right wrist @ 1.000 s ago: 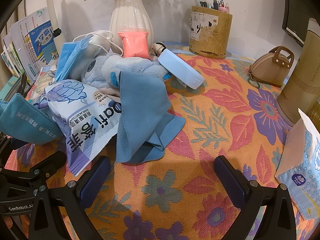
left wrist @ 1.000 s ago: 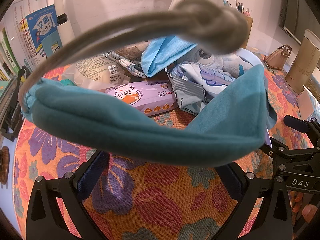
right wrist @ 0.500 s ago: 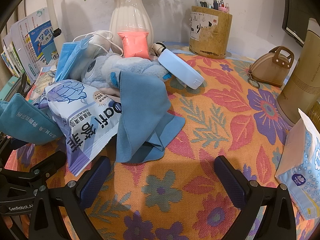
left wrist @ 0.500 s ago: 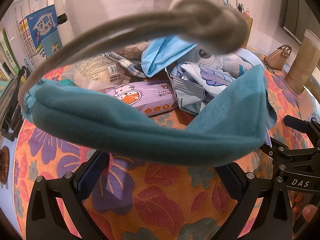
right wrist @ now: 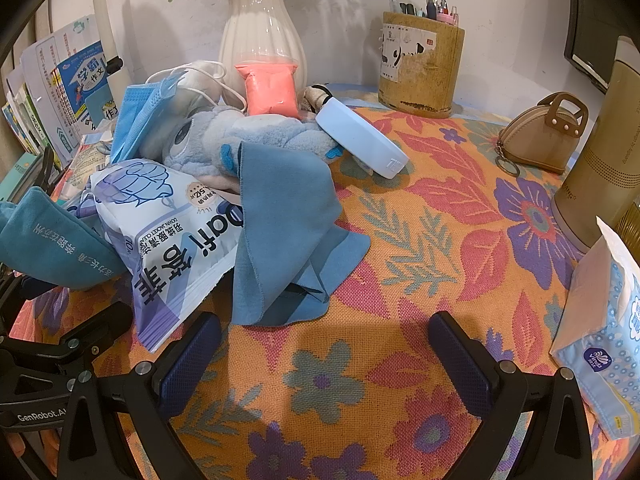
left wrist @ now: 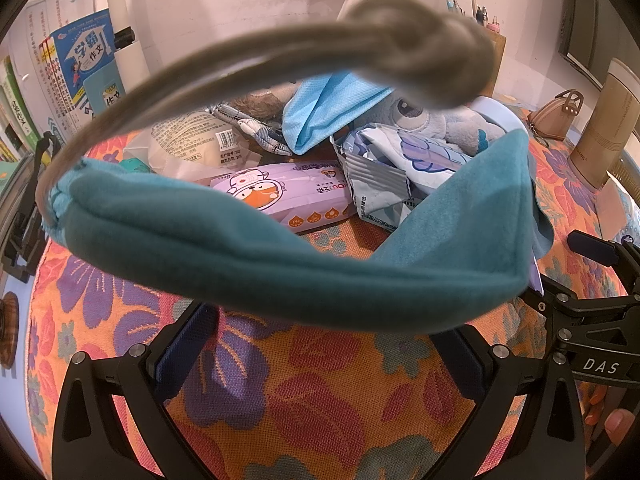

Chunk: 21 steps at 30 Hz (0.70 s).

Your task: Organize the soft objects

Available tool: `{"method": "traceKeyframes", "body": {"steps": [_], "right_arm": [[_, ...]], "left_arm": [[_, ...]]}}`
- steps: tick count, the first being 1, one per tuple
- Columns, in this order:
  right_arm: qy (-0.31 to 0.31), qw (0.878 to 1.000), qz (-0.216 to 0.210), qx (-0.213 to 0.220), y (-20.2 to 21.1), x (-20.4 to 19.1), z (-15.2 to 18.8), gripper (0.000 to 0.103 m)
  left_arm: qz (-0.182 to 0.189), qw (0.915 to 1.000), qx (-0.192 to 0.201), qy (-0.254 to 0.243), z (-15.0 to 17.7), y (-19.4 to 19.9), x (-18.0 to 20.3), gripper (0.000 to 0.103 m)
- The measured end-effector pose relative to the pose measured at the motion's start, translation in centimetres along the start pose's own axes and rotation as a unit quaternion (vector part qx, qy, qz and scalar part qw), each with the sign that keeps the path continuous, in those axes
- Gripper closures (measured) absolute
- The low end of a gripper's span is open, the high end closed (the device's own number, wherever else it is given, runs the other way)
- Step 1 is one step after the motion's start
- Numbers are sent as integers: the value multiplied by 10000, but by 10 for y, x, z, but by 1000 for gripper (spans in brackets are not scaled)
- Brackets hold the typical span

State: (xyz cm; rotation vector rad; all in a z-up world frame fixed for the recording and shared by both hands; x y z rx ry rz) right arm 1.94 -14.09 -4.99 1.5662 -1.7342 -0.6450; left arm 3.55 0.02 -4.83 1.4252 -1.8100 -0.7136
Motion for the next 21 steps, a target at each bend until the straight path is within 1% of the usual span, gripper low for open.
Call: {"method": "traceKeyframes", "body": {"steps": [21], "right_arm": [[2,10000,2,-1,-2,0,-3,0]], "left_arm": [[0,10000,0,0,0,0,0,0]]}}
Point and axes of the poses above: each gripper's, at about its wrist camera, not at the fingertips, and y roughly against the way its jaws point, x to its right, z to its underside, the point moved 6 cm from there along -y, roughly the way its jaws point, and after that the axes turned 14 degrees about z, right-handed, at the moved point
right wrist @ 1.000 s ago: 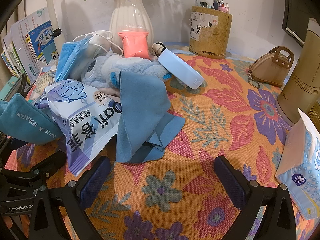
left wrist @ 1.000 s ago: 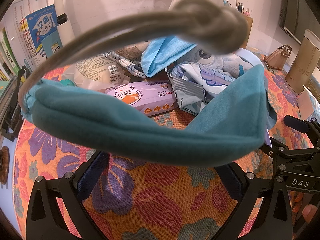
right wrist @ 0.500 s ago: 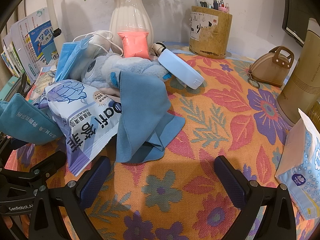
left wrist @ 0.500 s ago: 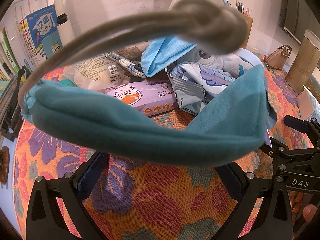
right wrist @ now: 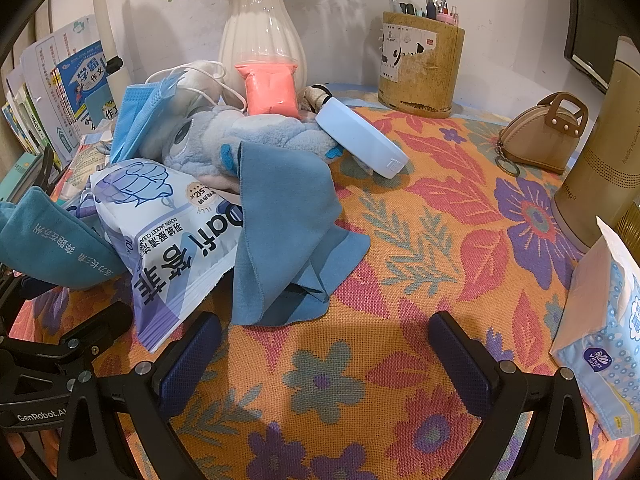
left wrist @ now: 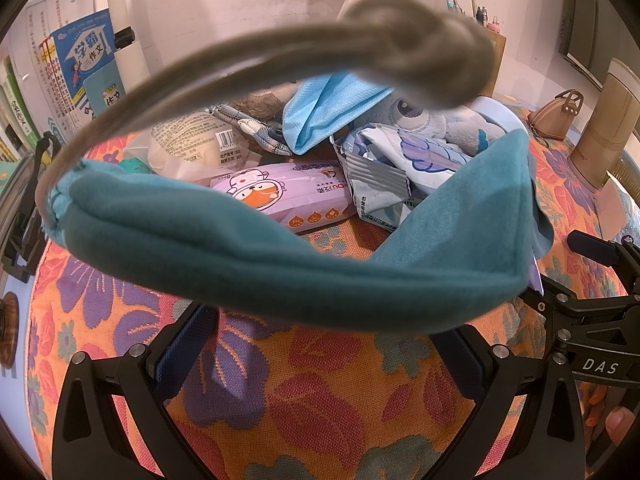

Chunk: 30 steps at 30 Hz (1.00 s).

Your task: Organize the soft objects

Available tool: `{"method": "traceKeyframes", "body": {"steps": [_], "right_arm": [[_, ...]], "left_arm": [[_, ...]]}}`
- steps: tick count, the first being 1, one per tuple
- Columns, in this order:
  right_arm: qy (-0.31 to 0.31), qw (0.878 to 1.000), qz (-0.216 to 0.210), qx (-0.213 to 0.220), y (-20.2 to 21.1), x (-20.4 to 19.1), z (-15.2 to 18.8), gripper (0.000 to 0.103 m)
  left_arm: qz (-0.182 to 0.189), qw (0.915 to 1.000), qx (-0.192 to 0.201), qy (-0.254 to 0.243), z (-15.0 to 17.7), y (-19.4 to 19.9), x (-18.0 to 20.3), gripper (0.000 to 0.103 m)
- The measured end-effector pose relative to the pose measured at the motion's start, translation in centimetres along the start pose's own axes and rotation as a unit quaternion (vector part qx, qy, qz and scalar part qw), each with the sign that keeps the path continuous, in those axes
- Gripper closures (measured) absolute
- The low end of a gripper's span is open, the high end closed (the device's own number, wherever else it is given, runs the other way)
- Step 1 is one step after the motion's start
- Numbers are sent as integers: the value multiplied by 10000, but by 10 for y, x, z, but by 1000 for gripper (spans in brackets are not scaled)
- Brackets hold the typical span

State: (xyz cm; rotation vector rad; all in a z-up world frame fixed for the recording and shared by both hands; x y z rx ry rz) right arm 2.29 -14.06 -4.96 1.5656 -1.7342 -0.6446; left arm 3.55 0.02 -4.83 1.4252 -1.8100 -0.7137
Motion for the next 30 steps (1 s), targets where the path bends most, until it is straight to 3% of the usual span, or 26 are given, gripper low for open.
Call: {"method": "traceKeyframes", "body": {"steps": [16,20,23,26,30], "right_arm": [[2,10000,59,-34,1,0,4,0],[149,9996,-7,-245,7,0,11,0],[299,9978,-294,-506,20,6,25,0],[-27,9966,-719,-410,38,21,28,0],[-370,9954,-880,-113,56,32,16,0]], "left_arm": [[57,9999,-130,-56,4,0,1,0],[295,9974,-609,-235,25,15,4,0],[811,9926,-900,8,41,48,-1,1],[1233,9913,-419,191,17,85,-7,1],[699,9960,546,-125,-40,118,-15,0]]}}
Point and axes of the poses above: each gripper's, at about its wrist camera, not at the fingertips, and y roughly against the way its jaws point, x to its right, z to its underside, the point moved 6 cm from there along -y, roughly the way its jaws point, and after that the axes turned 14 degrees about z, right-handed, at the moved point
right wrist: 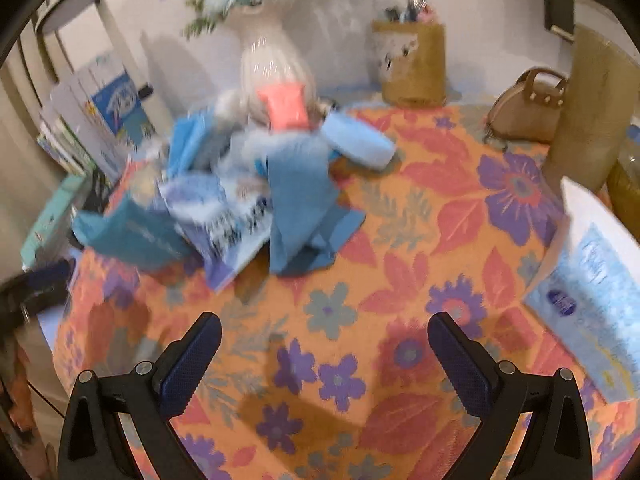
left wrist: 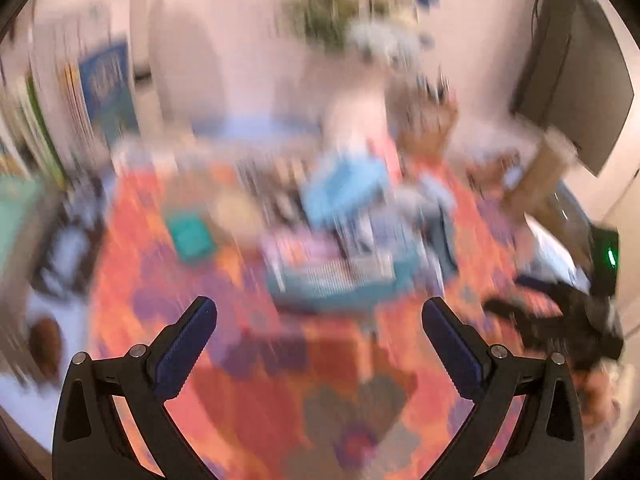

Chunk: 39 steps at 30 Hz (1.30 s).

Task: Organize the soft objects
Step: 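Grasp the teal cloth with the left tool while the right tool grasps the blue cloth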

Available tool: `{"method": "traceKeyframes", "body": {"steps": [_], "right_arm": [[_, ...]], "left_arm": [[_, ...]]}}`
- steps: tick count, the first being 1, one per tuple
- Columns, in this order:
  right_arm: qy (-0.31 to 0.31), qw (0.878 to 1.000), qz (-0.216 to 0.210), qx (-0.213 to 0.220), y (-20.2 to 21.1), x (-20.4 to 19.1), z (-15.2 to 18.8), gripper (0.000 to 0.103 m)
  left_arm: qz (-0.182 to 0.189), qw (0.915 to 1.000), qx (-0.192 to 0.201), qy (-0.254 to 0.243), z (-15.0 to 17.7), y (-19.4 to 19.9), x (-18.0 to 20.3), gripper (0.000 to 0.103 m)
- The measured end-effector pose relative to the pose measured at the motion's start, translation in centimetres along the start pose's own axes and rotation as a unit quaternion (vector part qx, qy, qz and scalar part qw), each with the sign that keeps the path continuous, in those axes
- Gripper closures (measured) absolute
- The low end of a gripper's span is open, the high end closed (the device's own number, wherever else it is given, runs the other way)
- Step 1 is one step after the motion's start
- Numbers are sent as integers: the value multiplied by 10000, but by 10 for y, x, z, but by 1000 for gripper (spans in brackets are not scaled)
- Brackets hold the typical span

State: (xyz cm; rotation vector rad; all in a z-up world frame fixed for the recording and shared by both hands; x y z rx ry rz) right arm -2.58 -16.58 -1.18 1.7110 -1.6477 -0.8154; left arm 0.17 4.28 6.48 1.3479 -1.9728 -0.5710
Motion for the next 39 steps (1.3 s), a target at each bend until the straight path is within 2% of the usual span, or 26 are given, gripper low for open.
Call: {"method": "traceKeyframes", "body": {"steps": [2,4,7,9,11,15,17,19,21,25,26,27,28,31,34,37,39], "right_arm": [[-30,9998,7,182,7,-3,-8,0],[-134,9994,-109,297,9,-8,-16,0],[-151,9993,-161,302,7,-12,-24,0],[-10,9996,-83,284,6,-14,-27,0],[85,9995,-41,286,6,-14,-30,0],[-52,9998,83,179,-12,-3,-41,0],[-206,9997,-82,70,-28,-2,-46,0],[-316,9993,-201,-44,-42,-4,-50,3],[-369,9990,-216,-120,-56,-9,-52,9],[-586,9976,-371,11,-67,-13,-48,16],[-656,9970,-385,157,-66,-11,-46,18],[-686,9965,-376,292,-64,-10,-44,24],[-727,9959,-400,363,-63,-8,-42,35],[-876,9925,-700,498,-56,-7,-39,62],[-861,9914,-825,538,-55,-9,-39,84],[-855,9901,-868,697,-49,-9,-41,88],[-922,9882,-954,762,-46,-7,-40,88]], "left_arm": [[-378,9992,-24,-110,-20,-18,-14,0],[-439,9978,-487,-95,-18,-43,-24,1],[-24,9953,-959,-94,16,-57,-24,1],[29,9896,-1419,-240,50,-61,-23,1],[67,9849,-1713,-250,74,-63,-24,1],[515,9866,-1546,100,79,-59,-25,1],[746,9849,-1536,298,81,-65,-25,1],[705,9828,-1668,370,85,-76,-26,1],[645,9850,-1585,243,85,-79,-21,1],[427,9860,-1609,80,82,-88,-11,1],[380,9862,-1609,44,80,-88,-9,1],[355,9866,-1590,23,80,-91,-5,1],[380,9869,-1567,29,79,-93,0,1],[370,9870,-1565,2,77,-101,13,1],[-39,9852,-1690,-287,80,-113,27,0],[-312,9835,-1761,-271,79,-121,38,0],[-350,9840,-1716,-328,77,-127,49,0]]}}
Point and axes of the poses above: each gripper's, at about its wrist camera, not at the fingertips, and y roughly against the way its jaws point, x to its right, z to its underside, the point moved 6 cm from there along -y, roughly the way its jaws point, and after that the axes turned 14 degrees about z, right-handed, at the moved point
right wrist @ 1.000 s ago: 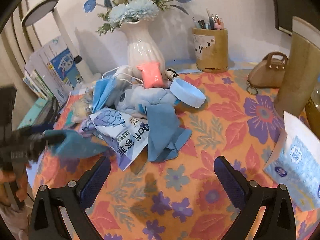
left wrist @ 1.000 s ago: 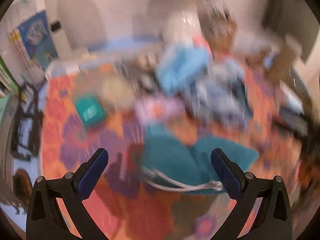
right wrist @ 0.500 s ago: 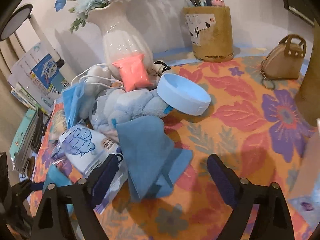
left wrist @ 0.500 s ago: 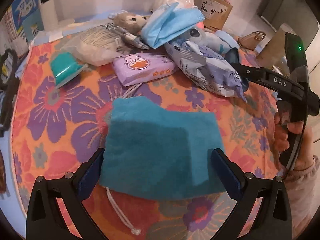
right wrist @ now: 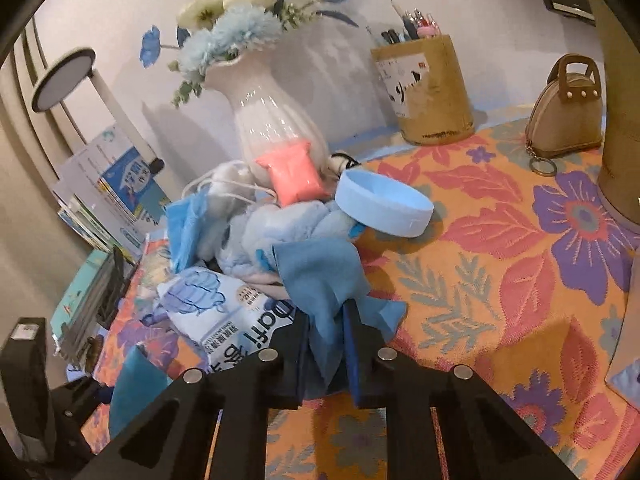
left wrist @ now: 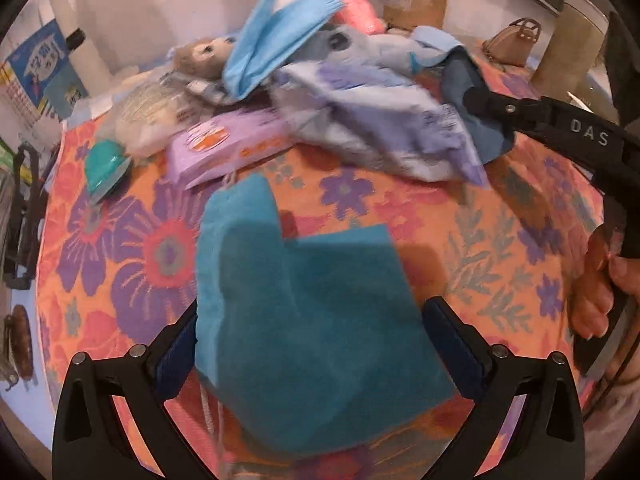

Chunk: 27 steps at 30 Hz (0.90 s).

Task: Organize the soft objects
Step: 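Grasp the teal cloth with the left tool while the right tool grasps the blue cloth, then carry both cloths to the glass bowl and open both tools to drop them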

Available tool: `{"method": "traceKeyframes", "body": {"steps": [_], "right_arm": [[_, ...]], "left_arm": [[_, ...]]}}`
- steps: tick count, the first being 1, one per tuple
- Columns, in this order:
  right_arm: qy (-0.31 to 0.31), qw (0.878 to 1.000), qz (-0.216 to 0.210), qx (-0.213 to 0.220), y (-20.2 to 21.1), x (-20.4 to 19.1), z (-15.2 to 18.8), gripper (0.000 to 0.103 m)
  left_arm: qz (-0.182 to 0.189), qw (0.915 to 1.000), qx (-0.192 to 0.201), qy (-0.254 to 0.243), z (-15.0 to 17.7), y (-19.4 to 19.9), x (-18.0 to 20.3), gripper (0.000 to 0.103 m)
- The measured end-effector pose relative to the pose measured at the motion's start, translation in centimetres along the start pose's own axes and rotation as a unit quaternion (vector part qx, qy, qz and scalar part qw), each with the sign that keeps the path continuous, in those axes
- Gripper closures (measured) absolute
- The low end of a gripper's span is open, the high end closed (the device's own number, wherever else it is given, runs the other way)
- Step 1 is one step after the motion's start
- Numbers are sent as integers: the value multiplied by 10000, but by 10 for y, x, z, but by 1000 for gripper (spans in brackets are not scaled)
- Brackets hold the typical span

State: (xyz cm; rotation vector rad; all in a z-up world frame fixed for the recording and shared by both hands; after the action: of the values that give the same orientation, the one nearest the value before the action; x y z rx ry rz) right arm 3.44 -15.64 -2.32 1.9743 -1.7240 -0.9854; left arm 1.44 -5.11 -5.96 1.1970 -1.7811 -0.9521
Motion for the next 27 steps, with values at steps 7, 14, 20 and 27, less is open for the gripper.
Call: {"method": "traceKeyframes", "body": {"steps": [7,14,20,27], "right_arm": [[-74,9997,-215,59,4,0,-1,88],[97,9982,-397,442,22,-8,-2,96],[-31,9965,-774,308,39,3,2,96],[-171,9950,-928,317,85,35,-26,96]], "left_arm": [[74,9964,832,-133,11,9,24,30],[489,9888,1403,123,22,30,35,88],[906,9801,1752,229,13,57,51,88],[1673,9648,2008,311,-19,76,80,88]]}}
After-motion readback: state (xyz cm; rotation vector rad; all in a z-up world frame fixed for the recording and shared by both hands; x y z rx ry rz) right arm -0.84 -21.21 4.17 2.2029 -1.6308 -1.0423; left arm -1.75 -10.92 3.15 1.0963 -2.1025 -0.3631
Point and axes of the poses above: each gripper's, at about its wrist camera, not at the fingertips, and y roughly against the way its jaws point, x to its right, z to its underside, the point moved 6 cm from there along -y, roughly the way its jaws point, and after that the axes turned 14 degrees about z, right-handed, at the moved point
